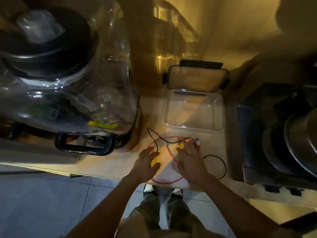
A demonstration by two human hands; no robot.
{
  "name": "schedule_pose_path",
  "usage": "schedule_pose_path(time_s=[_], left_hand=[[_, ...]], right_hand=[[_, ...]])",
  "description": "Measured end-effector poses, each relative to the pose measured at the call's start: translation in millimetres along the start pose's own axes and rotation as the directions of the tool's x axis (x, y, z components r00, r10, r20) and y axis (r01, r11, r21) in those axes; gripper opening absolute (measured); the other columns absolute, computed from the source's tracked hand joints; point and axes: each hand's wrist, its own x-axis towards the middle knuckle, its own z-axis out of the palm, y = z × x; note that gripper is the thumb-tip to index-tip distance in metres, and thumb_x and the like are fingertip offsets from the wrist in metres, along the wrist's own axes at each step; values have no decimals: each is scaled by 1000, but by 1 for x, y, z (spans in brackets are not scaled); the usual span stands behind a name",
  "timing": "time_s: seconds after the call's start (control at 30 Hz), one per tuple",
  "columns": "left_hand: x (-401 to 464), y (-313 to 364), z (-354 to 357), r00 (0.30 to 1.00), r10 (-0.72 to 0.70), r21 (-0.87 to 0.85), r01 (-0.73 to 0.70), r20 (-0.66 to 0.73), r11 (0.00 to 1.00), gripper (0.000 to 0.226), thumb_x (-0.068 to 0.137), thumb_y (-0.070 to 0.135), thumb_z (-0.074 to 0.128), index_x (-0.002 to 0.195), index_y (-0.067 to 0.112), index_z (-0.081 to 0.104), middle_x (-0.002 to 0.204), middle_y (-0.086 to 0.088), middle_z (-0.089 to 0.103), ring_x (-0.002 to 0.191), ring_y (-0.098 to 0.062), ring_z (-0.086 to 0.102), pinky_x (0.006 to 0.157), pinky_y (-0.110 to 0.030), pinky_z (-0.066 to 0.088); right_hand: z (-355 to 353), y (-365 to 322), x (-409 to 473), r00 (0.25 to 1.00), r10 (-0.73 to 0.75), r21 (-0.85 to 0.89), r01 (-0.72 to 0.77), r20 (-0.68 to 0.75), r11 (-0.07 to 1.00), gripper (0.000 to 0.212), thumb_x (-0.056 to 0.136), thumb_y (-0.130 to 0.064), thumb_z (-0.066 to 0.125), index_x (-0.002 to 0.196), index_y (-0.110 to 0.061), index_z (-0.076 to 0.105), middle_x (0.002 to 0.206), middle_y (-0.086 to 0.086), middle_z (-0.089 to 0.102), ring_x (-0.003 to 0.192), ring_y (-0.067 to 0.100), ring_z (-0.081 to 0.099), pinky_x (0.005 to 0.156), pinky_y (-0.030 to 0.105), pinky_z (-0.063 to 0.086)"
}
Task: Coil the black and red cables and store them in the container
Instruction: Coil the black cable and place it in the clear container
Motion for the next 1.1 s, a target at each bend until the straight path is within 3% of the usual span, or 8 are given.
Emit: schedule_pose_path(time_s=[0.17,0.3,0.43,0.57,0.7,0.9,0.97,1.1], left_hand=[[10,-2,-2,989,-18,136,-2,146,991,65,94,51,50,152,26,32,164,6,20,147,-26,16,115,-44,21],[3,-5,-2,1000,26,0,-26,6,1000,54,92,46,52,142,29,49,152,7,44,140,-20,34,112,-37,29],[-13,-3,-10,979,14,-245,-66,-205,967,33,90,29,66,123,25,68,127,13,62,113,-5,58,92,-15,43],[-29,8,-25,957,-61,-532,-105,-285,840,28,89,2,65,101,25,77,104,9,75,98,-3,69,87,-22,55],[-41,27,-37,947,-137,-723,-124,-291,680,26,90,-8,60,92,11,78,89,-5,79,86,-15,75,75,-28,59],[-49,54,-52,965,-193,-964,-129,-176,231,18,94,-9,50,83,4,56,78,-12,67,73,-27,66,81,-42,55],[-48,66,-56,971,-215,-994,-100,-106,37,27,94,-10,44,79,11,49,73,-9,61,62,-21,61,71,-37,51],[-46,78,-66,982,-187,-981,-43,-6,-189,26,89,-8,34,81,14,45,71,-6,49,48,-12,41,45,-22,34]], right_hand=[[2,7,27,991,56,-163,-36,120,986,67,87,-46,56,146,-18,41,166,9,6,151,38,1,118,56,-3],[-4,8,35,982,82,-181,-51,169,982,67,86,-43,55,144,-11,43,160,7,24,148,35,11,119,53,4],[-13,11,29,998,-8,-127,1,-60,992,40,75,-29,47,101,-11,72,132,6,58,127,29,42,109,43,20],[-40,15,14,949,-102,30,116,-299,993,29,78,-24,48,85,-15,75,108,1,67,101,24,56,94,34,34],[-64,12,-4,909,-32,282,163,-416,945,17,81,0,65,89,-12,74,92,1,61,80,17,62,70,29,50],[-79,9,-24,887,96,537,184,-451,823,30,90,-1,62,110,-21,70,101,-18,61,93,4,62,79,25,54],[-83,8,-30,877,140,558,161,-459,814,28,90,-3,63,112,-20,69,100,-21,59,92,1,61,78,24,53],[-92,8,-43,854,195,547,120,-482,829,16,91,-13,68,105,-20,72,99,-8,65,90,-2,63,78,12,52]])
